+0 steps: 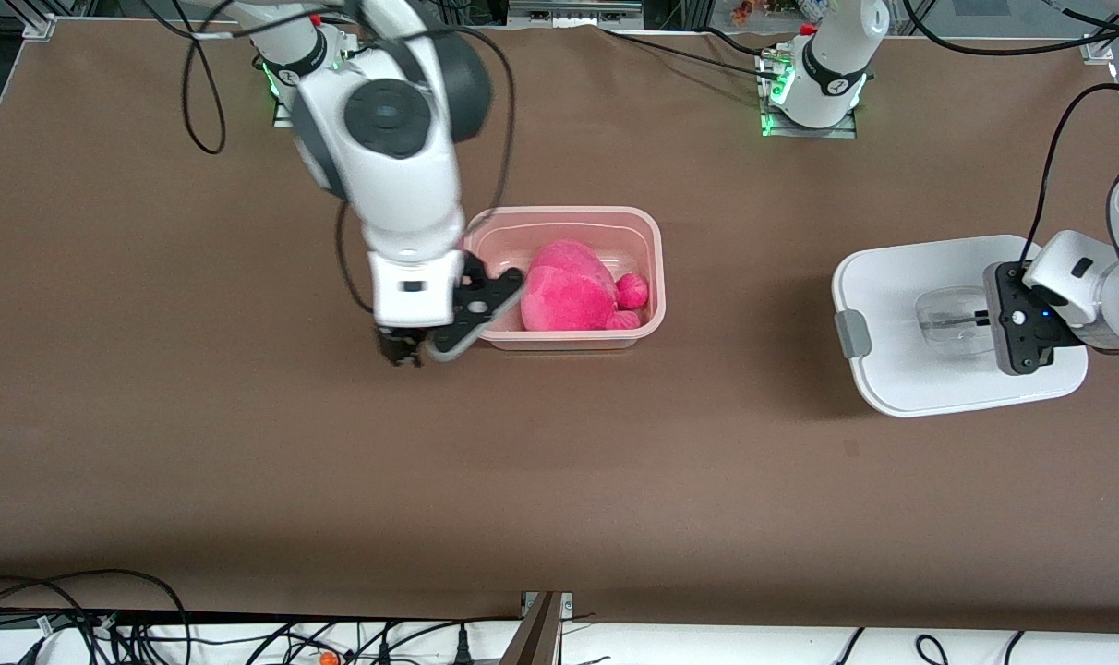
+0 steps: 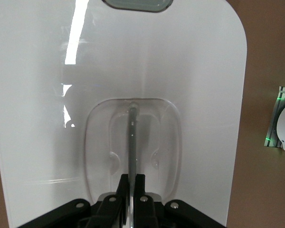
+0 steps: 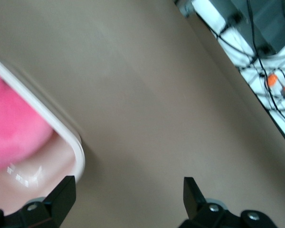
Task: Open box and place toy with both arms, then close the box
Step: 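Withdraw the right gripper while the left gripper carries the lid over the box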
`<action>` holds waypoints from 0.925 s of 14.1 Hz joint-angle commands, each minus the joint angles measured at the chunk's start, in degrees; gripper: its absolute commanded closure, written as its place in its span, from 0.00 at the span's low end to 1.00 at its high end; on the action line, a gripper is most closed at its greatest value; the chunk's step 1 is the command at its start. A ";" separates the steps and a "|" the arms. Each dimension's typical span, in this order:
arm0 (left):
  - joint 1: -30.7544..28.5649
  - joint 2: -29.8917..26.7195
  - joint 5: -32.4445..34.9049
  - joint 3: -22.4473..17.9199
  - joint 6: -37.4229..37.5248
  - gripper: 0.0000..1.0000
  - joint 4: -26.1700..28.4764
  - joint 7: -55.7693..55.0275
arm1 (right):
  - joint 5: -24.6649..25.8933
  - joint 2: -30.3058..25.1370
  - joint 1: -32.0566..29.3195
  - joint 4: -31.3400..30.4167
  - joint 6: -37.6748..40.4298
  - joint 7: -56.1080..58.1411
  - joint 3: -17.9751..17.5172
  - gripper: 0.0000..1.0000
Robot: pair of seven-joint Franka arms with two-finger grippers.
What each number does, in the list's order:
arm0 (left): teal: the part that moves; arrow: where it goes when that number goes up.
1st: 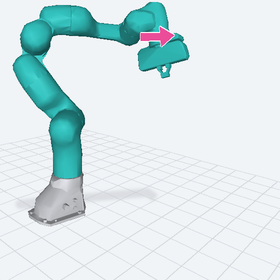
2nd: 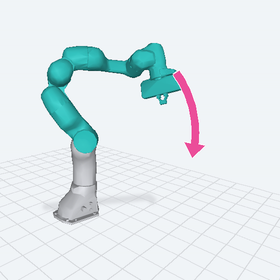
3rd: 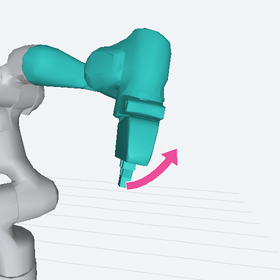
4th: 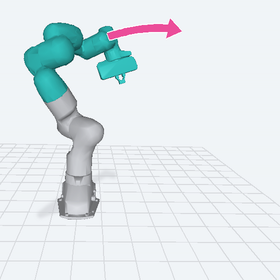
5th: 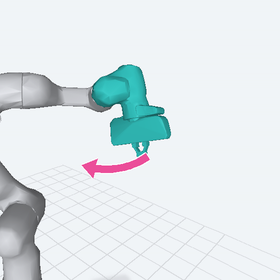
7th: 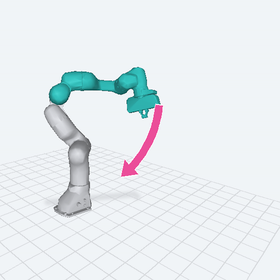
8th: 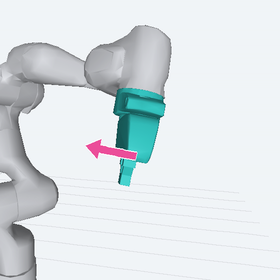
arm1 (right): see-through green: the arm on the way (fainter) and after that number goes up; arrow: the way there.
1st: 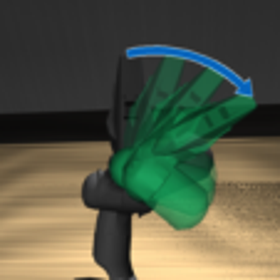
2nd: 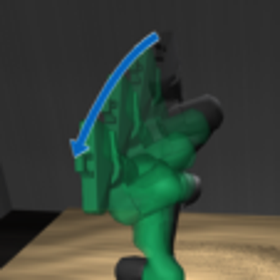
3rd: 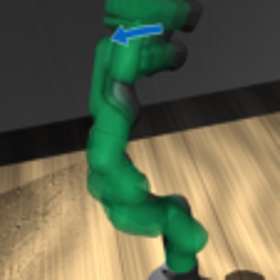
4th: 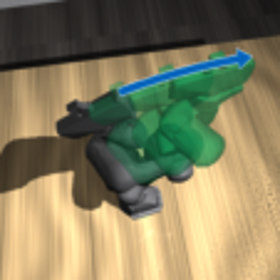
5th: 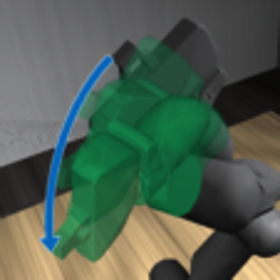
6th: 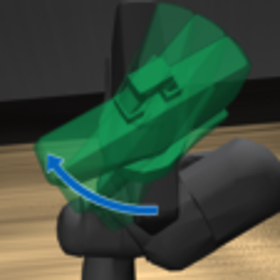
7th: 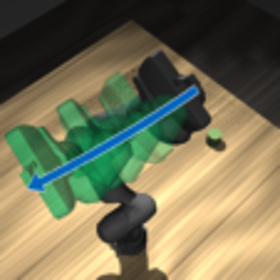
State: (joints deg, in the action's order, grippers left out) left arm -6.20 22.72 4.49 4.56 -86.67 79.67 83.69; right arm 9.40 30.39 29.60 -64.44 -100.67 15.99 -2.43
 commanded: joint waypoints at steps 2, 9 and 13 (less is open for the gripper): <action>5.65 -0.40 0.17 1.33 0.10 1.00 -0.22 0.59 | -4.13 -7.00 -3.93 -3.59 5.83 4.58 2.41 0.00; 26.02 5.57 -2.47 1.33 -6.92 1.00 -2.68 -15.97 | -7.38 -23.60 -5.85 -22.63 5.05 -14.84 7.08 0.00; 37.37 8.21 -2.47 1.33 -12.81 1.00 -2.77 -32.77 | -10.02 -31.44 -13.94 -31.18 6.18 -13.72 6.73 0.00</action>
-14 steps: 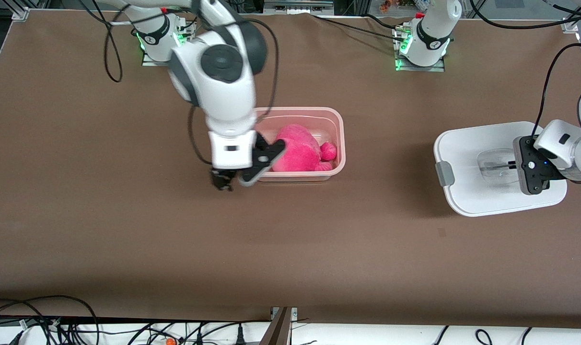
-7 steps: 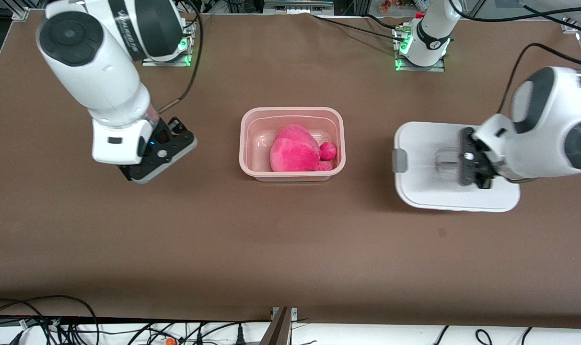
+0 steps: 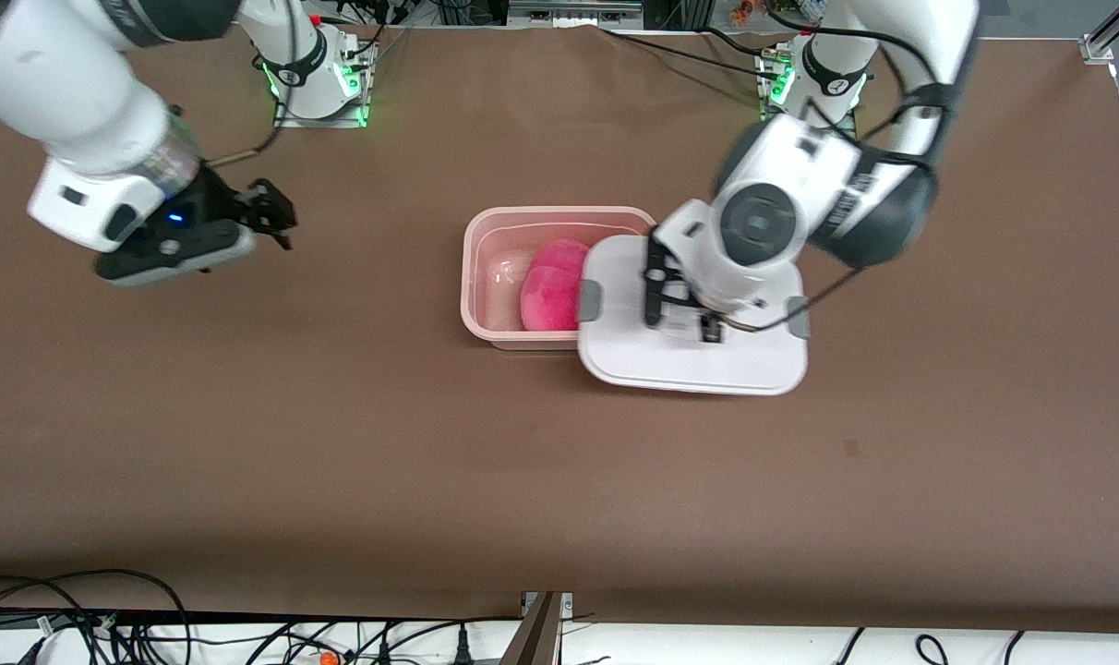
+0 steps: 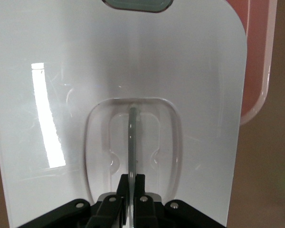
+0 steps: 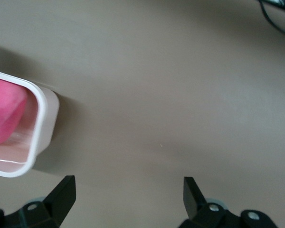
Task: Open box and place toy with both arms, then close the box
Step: 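Lower the lid onto the box with the left gripper and press it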
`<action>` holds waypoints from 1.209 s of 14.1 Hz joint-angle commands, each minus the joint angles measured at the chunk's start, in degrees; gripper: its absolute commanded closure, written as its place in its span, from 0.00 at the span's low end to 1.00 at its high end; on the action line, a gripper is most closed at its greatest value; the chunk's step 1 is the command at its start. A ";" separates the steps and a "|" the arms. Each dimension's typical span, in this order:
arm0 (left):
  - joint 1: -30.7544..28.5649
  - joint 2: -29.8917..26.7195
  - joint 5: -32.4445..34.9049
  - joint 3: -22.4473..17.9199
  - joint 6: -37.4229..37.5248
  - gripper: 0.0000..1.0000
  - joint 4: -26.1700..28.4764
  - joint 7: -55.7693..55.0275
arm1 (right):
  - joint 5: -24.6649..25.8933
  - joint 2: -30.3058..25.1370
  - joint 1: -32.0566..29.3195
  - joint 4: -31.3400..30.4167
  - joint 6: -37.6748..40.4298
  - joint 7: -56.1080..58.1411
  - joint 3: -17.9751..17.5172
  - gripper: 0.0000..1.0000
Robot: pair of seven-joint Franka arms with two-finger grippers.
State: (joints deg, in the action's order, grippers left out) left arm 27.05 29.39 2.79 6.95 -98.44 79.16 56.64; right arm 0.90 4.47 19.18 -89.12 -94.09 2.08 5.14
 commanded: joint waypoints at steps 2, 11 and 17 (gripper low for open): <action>7.04 2.51 -0.76 -1.06 -2.62 1.00 -2.25 -8.73 | -1.43 -7.10 -6.60 -7.73 1.45 0.56 -1.80 0.00; 13.81 9.45 -0.77 -1.06 -5.35 1.00 -8.40 -18.84 | -0.46 -6.40 -6.96 -6.16 1.63 -3.49 0.13 0.00; 15.04 7.88 0.20 -1.06 -4.04 1.00 -7.79 -19.55 | 1.47 -4.64 -7.14 -2.03 2.42 -4.62 0.48 0.00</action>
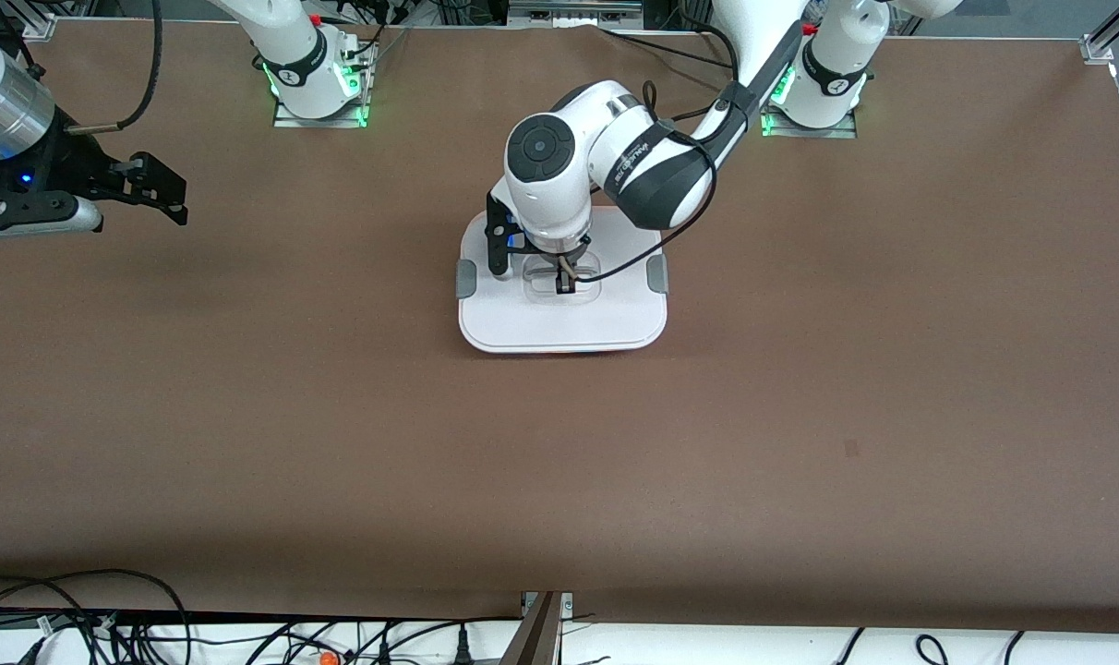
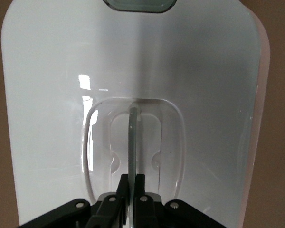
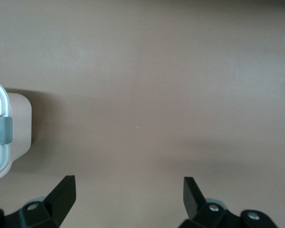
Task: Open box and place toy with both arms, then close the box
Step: 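Lower the lid onto the box with the left gripper and press it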
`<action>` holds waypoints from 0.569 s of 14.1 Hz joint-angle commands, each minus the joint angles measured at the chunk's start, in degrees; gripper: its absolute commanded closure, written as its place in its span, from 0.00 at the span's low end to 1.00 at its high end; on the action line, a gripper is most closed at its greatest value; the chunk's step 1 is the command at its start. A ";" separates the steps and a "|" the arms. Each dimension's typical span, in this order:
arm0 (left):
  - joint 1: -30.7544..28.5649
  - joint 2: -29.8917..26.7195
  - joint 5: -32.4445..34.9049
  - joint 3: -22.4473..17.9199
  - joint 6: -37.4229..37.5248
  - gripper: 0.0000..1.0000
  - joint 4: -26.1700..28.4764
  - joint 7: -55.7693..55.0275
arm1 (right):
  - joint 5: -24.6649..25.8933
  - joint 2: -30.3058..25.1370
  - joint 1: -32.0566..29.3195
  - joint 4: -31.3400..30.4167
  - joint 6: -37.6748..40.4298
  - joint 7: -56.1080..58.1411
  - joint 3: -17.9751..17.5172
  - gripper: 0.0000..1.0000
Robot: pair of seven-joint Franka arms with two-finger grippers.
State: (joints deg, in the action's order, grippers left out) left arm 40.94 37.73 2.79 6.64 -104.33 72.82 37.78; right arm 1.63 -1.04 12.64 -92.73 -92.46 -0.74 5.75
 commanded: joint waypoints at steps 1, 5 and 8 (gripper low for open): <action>1.42 -0.73 0.37 -0.76 2.72 1.00 -1.37 -0.60 | 0.74 0.86 -0.60 1.50 2.18 -4.07 -0.13 0.00; 1.52 -1.70 0.63 -0.76 4.57 1.00 -0.67 0.19 | 0.39 1.21 -0.95 1.41 4.57 -6.91 -0.04 0.00; 2.66 -1.52 3.26 -0.67 4.31 1.00 0.30 0.19 | -0.31 1.21 -1.04 1.33 1.33 -6.29 1.01 0.00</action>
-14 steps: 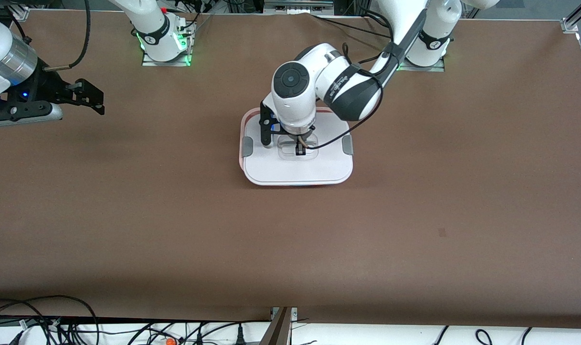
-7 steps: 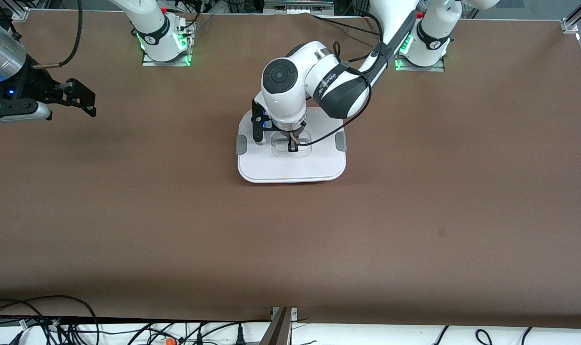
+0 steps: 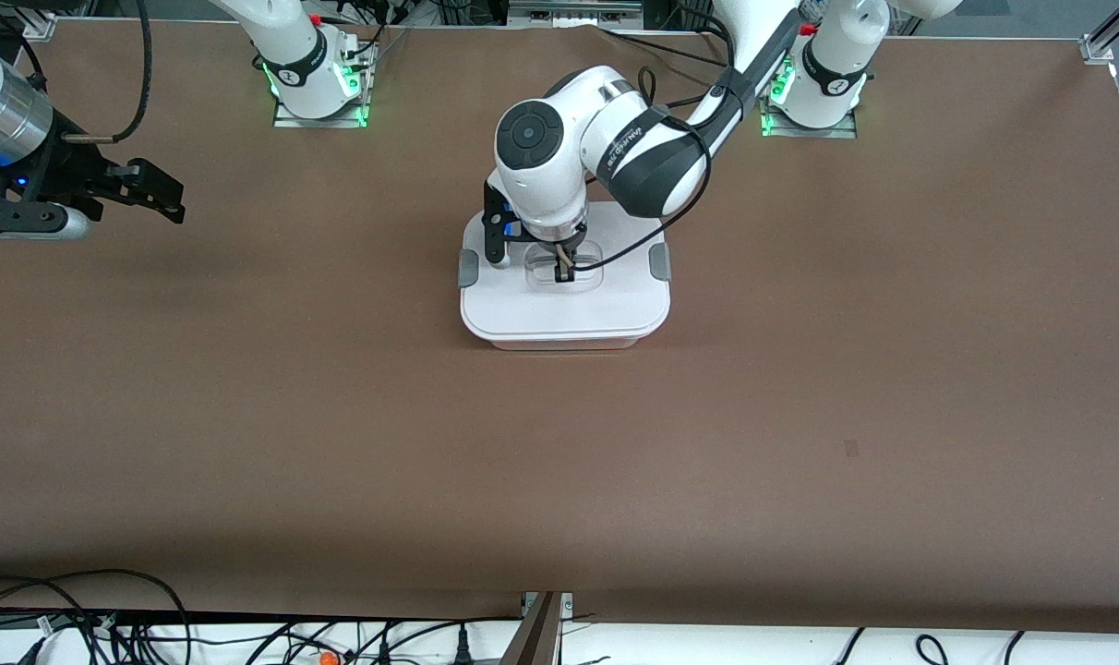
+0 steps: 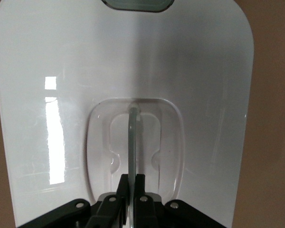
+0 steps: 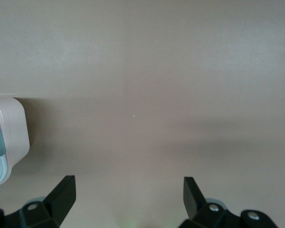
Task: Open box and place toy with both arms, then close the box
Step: 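Lower the lid onto the box with the left gripper and press it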
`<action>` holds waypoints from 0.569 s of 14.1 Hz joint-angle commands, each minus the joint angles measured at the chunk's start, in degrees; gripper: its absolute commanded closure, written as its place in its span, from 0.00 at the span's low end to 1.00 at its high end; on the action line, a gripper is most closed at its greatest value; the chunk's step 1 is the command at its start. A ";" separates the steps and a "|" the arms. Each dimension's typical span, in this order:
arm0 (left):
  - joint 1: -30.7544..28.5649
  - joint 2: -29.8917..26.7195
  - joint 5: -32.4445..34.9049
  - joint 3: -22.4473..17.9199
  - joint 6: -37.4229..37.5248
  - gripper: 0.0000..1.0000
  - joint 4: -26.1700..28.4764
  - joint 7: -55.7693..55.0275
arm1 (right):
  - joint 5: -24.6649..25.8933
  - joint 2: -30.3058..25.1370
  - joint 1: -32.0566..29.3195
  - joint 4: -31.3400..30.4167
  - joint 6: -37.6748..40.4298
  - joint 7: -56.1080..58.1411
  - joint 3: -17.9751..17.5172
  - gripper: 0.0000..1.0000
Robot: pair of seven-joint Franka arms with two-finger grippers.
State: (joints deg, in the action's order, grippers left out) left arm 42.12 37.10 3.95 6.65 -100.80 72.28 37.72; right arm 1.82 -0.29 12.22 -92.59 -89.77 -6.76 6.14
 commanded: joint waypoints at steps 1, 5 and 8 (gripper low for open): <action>1.47 -0.98 2.73 -0.58 0.69 1.00 1.54 0.33 | -2.16 0.55 -0.62 1.18 -2.85 -0.01 1.15 0.00; 1.56 -0.37 2.82 -0.58 -0.45 1.00 1.81 0.33 | -3.67 1.07 -0.36 1.27 -4.18 0.26 1.07 0.00; 1.48 0.07 3.69 -0.67 -0.89 1.00 1.72 0.33 | -3.76 1.25 -0.53 1.36 -4.27 0.26 1.25 0.00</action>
State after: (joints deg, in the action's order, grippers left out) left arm 43.07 37.31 5.57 6.59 -101.10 73.36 37.72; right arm -0.60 0.33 12.11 -92.49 -94.14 -6.68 7.30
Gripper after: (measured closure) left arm 0.930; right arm 0.000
